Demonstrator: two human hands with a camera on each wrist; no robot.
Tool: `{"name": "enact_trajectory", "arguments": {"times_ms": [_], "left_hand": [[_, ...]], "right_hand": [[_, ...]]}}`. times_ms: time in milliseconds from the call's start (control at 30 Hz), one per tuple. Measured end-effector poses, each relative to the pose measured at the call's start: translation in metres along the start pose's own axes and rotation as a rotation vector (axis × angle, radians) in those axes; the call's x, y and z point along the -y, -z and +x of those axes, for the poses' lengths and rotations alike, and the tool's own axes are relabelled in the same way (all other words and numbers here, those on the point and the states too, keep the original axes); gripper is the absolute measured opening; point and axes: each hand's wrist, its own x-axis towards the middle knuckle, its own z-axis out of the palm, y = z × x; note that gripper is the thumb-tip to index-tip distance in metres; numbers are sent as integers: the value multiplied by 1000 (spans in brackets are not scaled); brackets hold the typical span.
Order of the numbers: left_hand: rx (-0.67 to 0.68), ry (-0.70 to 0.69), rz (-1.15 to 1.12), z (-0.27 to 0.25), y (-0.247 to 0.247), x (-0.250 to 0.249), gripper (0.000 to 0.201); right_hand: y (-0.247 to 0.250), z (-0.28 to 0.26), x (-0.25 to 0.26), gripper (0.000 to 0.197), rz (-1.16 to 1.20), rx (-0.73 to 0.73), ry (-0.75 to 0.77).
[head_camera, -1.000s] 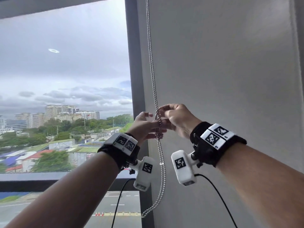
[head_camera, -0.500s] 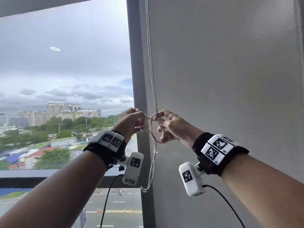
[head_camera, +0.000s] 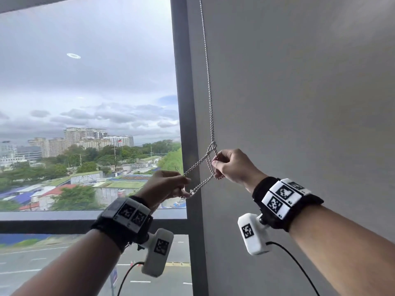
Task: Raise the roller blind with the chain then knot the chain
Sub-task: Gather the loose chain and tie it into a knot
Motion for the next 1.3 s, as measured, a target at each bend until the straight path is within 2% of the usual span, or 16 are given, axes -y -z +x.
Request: {"name": "enact_trajectory", "arguments": {"times_ms": [100, 200, 367, 467, 567, 700, 800, 867, 1000, 1133, 1300], "left_hand": [[-5, 23, -101, -7, 4, 11, 25], [73, 87, 90, -8, 3, 26, 26], [188, 220, 417, -6, -2, 46, 40], [178, 238, 278, -5, -6, 53, 41], [174, 209, 102, -4, -9, 52, 27], [183, 150, -304, 0, -26, 38, 16], [120, 99, -496, 9, -40, 18, 15], [65, 63, -464, 17, -44, 8, 17], [-10, 34, -210, 26, -45, 0, 21], [65, 101, -362, 30, -47, -5, 15], [17, 3, -218, 32, -53, 6, 25]], "right_hand": [[0, -3, 0, 9, 227, 6, -97], [-4, -5, 5, 8, 313, 29, -124], [-16, -6, 14, 11, 308, 56, -137], [-19, -8, 12, 17, 336, 91, -149], [-20, -9, 9, 19, 359, 73, -159], [-23, -9, 9, 17, 384, 75, -162], [-26, -10, 9, 16, 376, 77, -149], [-25, -11, 7, 16, 397, 78, -157], [-24, -18, -3, 21, 386, -17, -120], [-25, -27, -10, 24, 323, -145, -34], [-21, -37, -18, 19, 456, -247, -22]]}}
